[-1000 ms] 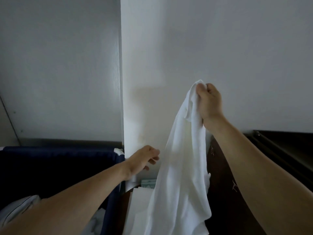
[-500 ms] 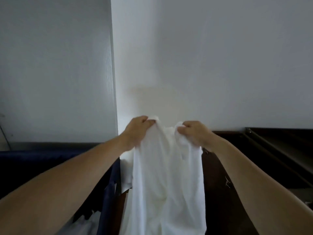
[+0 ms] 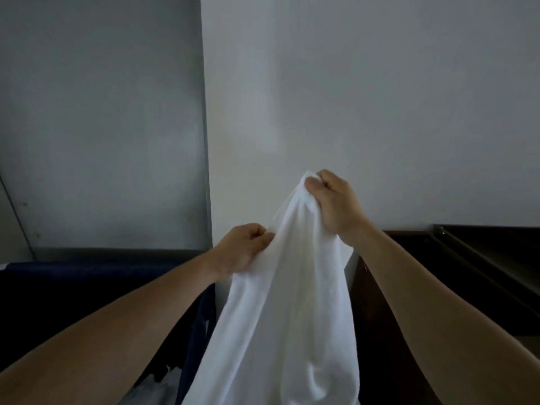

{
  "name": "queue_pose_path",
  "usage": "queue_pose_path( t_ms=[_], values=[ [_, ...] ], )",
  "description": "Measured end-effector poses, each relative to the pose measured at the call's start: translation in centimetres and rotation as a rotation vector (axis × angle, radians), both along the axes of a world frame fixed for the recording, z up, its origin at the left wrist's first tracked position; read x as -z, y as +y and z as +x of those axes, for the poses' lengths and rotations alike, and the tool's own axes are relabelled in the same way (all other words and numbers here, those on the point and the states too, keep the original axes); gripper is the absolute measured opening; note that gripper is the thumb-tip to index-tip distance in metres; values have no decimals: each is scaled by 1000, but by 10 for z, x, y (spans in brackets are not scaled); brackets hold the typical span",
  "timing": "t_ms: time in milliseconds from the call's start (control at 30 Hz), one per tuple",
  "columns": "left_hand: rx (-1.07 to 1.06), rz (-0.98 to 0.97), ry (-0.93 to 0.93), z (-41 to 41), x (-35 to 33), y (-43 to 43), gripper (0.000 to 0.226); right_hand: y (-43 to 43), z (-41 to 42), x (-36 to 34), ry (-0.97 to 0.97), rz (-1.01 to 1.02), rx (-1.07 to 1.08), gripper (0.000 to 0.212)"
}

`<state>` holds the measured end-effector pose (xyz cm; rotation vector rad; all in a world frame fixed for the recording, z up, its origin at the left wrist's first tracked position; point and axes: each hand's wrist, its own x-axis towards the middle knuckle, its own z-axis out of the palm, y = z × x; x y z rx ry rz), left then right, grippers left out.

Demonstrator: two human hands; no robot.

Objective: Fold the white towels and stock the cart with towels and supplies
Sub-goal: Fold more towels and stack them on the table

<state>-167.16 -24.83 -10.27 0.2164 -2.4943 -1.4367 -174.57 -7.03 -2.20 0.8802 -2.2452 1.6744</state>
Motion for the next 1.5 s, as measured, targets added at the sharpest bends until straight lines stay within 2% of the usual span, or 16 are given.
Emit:
queue_pose_path(
  t_ms=[167, 233, 300, 400, 467, 533, 600, 767, 967, 1033, 1100, 1167, 1200, 1267, 1400, 1500],
  values=[
    [59, 213, -80, 20, 32, -10, 33, 8, -13, -31, 61, -186, 221, 41],
    [27, 243, -67, 23, 31, -16, 36, 15, -16, -28, 26, -153, 240, 39],
    [-9, 245, 8, 20, 16, -18, 32, 19, -17, -18, -21, -14, 231, 36],
    [-15, 198, 136, 8, -22, -7, 26, 17, -7, 4, -45, 102, 112, 15],
    [42, 132, 183, 1, -44, 7, 26, 14, 3, 18, -144, 31, -69, 29],
    [113, 92, 199, -2, -57, 18, 27, 12, 6, 34, -253, -2, -249, 28],
    [177, 78, 181, -4, -58, 23, 28, 11, 10, 43, -279, 44, -289, 25],
    [208, 131, 8, 5, -30, 19, 28, 16, 2, 25, -52, 91, -66, 42],
    [149, 248, -78, 26, 0, -5, 48, 36, -38, -22, -22, -240, 398, 38],
    [87, 247, -53, 29, -2, -11, 47, 42, -43, -27, -7, -293, 452, 37],
    [29, 249, 1, 27, -9, -13, 40, 38, -38, -25, 18, -118, 441, 37],
    [19, 231, 51, 24, -25, -7, 34, 29, -24, -17, 54, 159, 386, 35],
    [24, 203, 75, 21, -34, -2, 32, 24, -17, -12, 82, 210, 330, 33],
    [46, 145, 132, 14, -54, 7, 30, 16, -3, 0, 89, 136, 180, 21],
    [165, 23, 177, 7, -84, 19, 28, 9, 22, 22, -219, -64, -279, 13],
    [252, 51, 91, 10, -74, 15, 29, 10, 23, 29, -224, -17, -256, 26]
  ],
)
